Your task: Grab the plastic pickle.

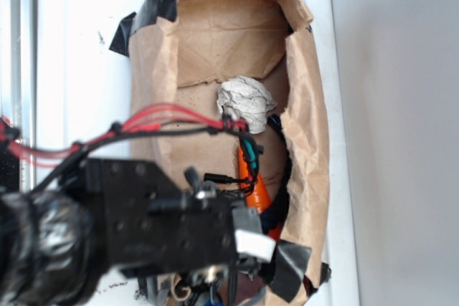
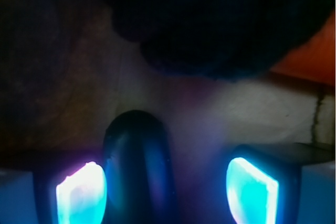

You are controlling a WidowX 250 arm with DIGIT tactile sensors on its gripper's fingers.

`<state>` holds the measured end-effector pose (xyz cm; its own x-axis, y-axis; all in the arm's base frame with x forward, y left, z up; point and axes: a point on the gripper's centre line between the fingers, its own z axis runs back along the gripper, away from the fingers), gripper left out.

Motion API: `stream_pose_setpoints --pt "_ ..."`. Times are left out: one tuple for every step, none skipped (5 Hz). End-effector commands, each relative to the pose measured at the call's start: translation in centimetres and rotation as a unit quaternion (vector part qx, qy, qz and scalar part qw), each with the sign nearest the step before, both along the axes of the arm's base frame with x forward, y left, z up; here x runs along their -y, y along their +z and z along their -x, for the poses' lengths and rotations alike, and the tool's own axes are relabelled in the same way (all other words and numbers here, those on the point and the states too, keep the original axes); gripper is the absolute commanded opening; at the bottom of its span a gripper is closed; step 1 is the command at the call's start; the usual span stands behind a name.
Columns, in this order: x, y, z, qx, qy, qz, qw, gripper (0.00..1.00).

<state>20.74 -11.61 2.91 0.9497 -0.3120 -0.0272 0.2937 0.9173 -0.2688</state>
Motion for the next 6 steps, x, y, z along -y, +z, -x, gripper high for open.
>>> stream_pose_setpoints --pt "-0.3 2.7 1.1 0.02 0.011 -0.027 0.999 1.0" --pt "-2.4 4.1 -3.9 0.019 0.054 -0.012 0.998 1.0" --pt "-5.0 6.4 -8.7 0.008 0.114 0.036 0.993 1.0" --pt "-6.7 7.3 -11.2 0.004 0.155 0.048 0.987 1.0" --pt "-7.0 7.0 -11.4 0.005 0.145 0.046 0.988 1.0" --pt "-6.5 7.1 -9.7 0.028 0.099 0.033 0.994 1.0"
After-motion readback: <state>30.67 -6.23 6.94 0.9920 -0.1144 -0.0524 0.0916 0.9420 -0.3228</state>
